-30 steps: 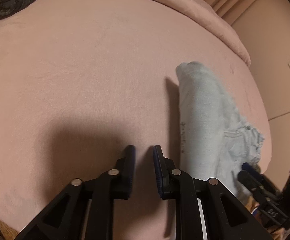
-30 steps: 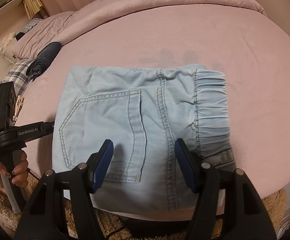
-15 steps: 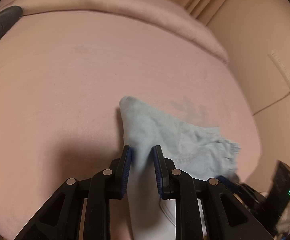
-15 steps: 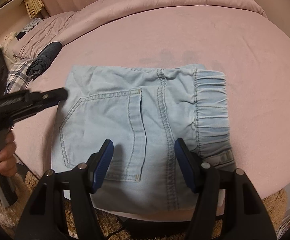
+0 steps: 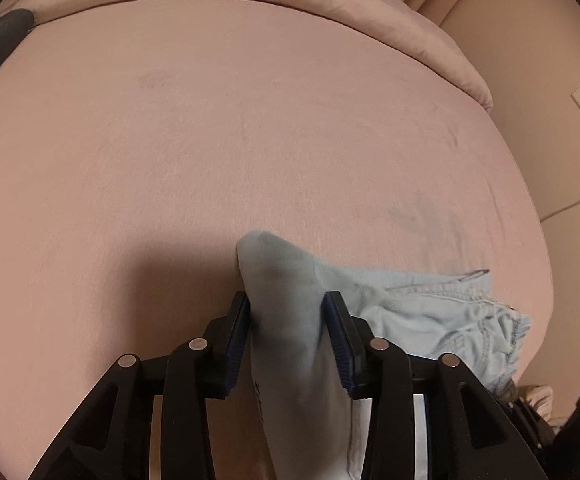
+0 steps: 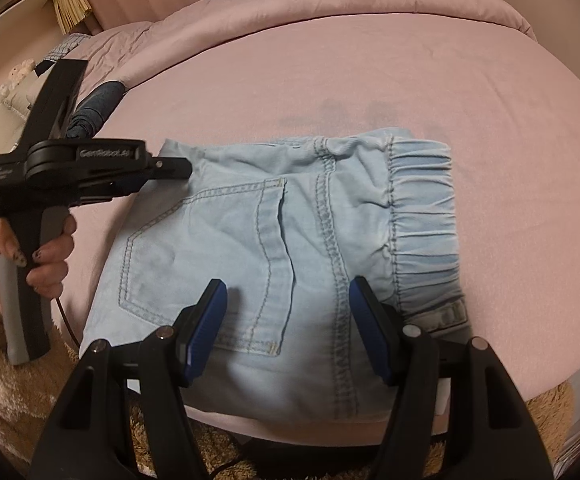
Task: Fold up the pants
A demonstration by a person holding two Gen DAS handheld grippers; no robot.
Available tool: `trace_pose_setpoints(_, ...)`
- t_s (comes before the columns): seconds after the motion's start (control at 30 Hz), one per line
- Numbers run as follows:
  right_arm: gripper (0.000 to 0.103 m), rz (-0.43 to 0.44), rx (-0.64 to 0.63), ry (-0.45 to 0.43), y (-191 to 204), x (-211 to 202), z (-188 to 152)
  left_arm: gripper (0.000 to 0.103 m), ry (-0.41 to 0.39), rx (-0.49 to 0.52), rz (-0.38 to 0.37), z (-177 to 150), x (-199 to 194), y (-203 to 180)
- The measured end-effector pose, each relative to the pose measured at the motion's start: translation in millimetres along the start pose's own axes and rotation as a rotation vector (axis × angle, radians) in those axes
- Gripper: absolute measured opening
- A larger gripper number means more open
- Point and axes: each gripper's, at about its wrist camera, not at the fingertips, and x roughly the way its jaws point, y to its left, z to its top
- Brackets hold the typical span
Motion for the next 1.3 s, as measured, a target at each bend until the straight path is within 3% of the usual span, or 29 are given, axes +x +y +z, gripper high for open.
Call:
trace_pose_setpoints(0.2, 0.063, 0.005, 0.006, -0.001, -2.4, -0.4, -1.3, 0.046, -0.011, -0.019, -0.018, -13.4, -7.8, 3.6)
trace_pose_setpoints(0.47, 0.063, 0.004, 0.008, -0.002, -2.0, -0.8, 0.4, 0.046, -0.008, 0.027, -0.021, -62.1, -26.7, -1.6)
trace_pose_setpoints(1.2, 0.063, -0.013, 0.000, 0.020, 1.7, -12.5, -6.4, 0.047, 0.091, -0.021, -0.120, -135.9, -67.8, 24.2)
trace_pose_setpoints(1.3, 0.063, 0.003, 0.015, 0.027, -0.5, -16.0, -10.1, 0.051, 0.112, 0.012, -0.096, -145.8, -70.3, 24.3)
